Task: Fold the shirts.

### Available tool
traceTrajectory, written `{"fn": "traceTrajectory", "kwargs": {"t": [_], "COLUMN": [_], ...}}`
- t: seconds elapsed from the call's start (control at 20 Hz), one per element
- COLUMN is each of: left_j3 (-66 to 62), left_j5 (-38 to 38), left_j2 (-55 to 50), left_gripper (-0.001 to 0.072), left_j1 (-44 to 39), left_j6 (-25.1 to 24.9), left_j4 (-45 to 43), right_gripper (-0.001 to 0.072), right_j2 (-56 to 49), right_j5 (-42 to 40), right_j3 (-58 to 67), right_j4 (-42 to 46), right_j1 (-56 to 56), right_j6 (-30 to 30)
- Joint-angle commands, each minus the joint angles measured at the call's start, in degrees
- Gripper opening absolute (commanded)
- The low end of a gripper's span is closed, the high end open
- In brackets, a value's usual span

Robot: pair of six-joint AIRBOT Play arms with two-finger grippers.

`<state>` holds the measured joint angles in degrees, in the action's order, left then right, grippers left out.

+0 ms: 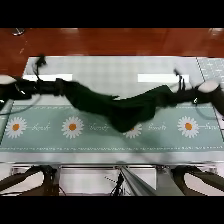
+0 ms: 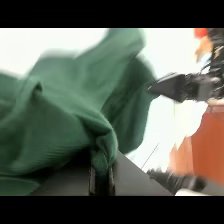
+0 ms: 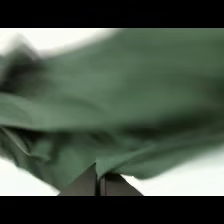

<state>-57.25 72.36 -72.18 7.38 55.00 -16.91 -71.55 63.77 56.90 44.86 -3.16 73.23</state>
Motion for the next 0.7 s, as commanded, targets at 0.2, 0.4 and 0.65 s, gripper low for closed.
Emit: {"fn": "traceTrajectory", "kwargs": {"t": [0.2, 0.4, 0.65], "left_j3": [-41.35, -55.87, -56.17], "left_j5": [-9.42, -0.76, 19.82], "left_j2": [10.34, 17.0, 26.12], "left_gripper": [0.0036, 0.0036, 0.0036], "left_j1": [6.32, 8.68, 8.68], "left_j6": [10.64, 28.11, 32.22], "left_j4": [1.11, -33.57, -54.64], "right_gripper": [0.0031, 0.0031, 0.0032], "right_j2": [1.22, 12.92, 29.66], "right_j5": [10.97, 10.32, 11.19], "right_j3": [65.13, 68.39, 55.8], "right_j4": [12.79, 18.51, 27.63], "right_j1": [-4.55, -4.66, -4.66], "right_j6": [8.87, 9.05, 10.29]}}
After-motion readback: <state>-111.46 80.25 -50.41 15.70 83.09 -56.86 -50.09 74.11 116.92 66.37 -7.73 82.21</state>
